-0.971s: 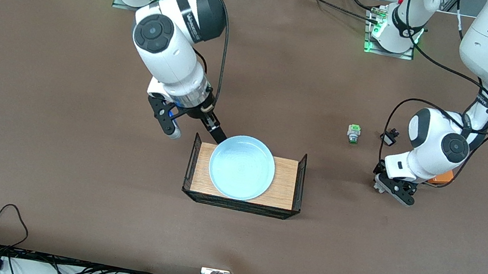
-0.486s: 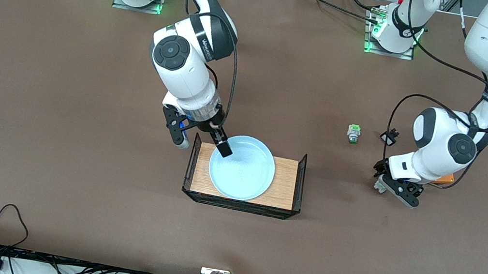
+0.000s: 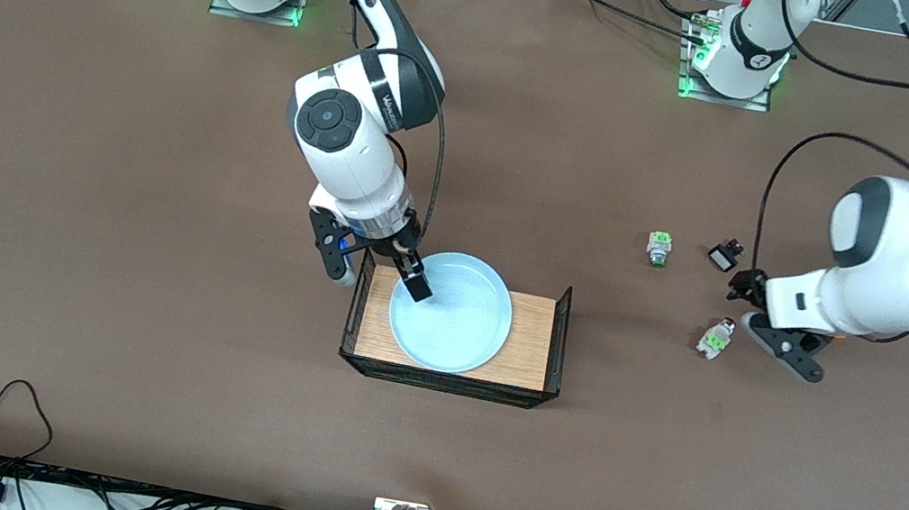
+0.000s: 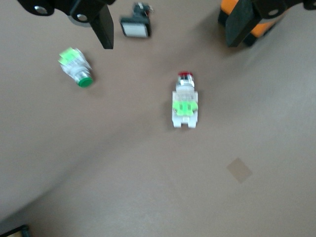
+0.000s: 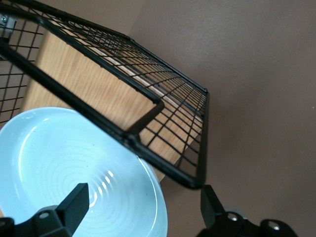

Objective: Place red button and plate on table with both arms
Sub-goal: 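Release the button on the table while the right gripper grips the plate, then withdraw the left gripper while the right gripper holds the plate rim, then lift the blue plate out of the basket with the right gripper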

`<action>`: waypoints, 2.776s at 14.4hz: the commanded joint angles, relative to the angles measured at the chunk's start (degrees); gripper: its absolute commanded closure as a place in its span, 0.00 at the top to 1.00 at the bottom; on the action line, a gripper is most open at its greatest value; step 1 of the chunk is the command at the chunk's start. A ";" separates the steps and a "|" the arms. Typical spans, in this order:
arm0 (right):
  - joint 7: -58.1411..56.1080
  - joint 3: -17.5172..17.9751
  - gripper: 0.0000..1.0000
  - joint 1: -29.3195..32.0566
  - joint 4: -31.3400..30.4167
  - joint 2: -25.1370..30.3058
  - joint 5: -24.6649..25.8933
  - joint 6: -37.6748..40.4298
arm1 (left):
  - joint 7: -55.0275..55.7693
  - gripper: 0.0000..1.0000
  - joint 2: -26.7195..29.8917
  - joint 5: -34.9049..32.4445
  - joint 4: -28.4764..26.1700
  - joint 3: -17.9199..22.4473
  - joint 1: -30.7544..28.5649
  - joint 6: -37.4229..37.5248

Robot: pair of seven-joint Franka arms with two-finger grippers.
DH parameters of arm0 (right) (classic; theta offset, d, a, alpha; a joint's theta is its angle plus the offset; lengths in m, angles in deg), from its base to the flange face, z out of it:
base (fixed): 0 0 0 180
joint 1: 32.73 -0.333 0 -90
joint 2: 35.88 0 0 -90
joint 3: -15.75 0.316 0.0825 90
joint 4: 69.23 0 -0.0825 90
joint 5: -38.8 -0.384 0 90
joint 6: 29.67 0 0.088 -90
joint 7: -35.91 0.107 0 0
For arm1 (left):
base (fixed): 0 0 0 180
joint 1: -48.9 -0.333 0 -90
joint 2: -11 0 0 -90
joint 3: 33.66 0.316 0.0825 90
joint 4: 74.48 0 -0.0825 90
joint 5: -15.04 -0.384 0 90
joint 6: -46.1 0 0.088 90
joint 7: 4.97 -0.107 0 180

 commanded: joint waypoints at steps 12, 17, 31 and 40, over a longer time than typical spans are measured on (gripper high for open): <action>0.84 -0.85 0.12 -1.84 1.65 -1.87 1.35 -2.49 | 26.73 1.00 4.18 0.21 24.97 -0.37 0.09 35.01; 0.13 -0.85 0.00 -1.92 1.65 -2.04 1.18 -2.58 | 33.89 1.00 16.80 -5.30 12.01 0.07 0.53 28.36; -3.19 -4.37 0.00 -5.00 1.74 6.56 0.21 3.20 | 37.18 1.00 24.40 -5.06 3.97 0.07 -0.61 22.71; -30.50 -4.28 0.00 7.81 1.56 17.29 -4.80 25.26 | 34.72 1.00 24.31 -5.06 3.97 0.16 -1.40 22.88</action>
